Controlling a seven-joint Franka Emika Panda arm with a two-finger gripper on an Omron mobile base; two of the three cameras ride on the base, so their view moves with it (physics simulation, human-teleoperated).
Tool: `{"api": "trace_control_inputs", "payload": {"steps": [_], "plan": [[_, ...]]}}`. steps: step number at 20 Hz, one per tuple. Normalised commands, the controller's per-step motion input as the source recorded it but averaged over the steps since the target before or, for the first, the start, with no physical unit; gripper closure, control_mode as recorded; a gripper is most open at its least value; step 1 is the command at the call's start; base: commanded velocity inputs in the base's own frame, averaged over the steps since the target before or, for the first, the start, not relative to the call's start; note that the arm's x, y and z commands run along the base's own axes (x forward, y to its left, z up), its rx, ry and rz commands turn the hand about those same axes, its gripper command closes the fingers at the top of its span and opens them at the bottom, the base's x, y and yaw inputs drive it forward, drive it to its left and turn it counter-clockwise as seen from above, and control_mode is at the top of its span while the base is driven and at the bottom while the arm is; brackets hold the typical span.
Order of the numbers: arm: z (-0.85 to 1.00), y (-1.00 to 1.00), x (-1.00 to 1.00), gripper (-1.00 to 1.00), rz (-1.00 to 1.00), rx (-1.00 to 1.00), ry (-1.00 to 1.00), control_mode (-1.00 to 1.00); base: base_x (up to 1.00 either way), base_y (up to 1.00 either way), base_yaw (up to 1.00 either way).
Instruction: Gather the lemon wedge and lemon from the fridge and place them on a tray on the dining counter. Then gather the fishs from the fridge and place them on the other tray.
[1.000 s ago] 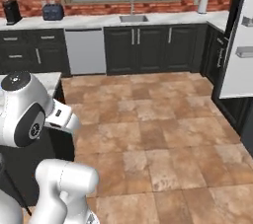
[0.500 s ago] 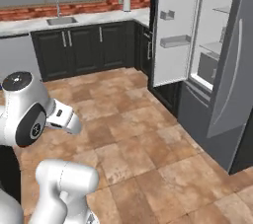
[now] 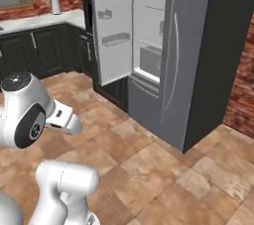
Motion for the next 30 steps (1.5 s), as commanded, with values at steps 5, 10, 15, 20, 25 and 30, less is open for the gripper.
{"api": "trace_control_inputs", "payload": {"steps": [5,10,15,20,25,30], "plan": [[0.00,0.00,0.00,-1.00,0.00,0.00,0.00,1.00,0.80,0.07,-0.41],[0.00,0.00,0.00,-1.00,0.00,0.00,0.00,1.00,0.91,0.39,-0.30],[0.00,0.00,0.00,-1.00,0.00,0.00,0.00,1.00,0.78,0.46,-0.24],[0.00,0.00,0.00,-1.00,0.00,0.00,0.00,1.00,0.79,0.34,-0.30],[0.00,0.00,0.00,-1.00,0.00,0.00,0.00,1.00,0.77,0.36,-0.29],[0.00,0.00,0.00,-1.00,0.00,0.00,0.00,1.00,0.72,0.29,-0.26]]}}
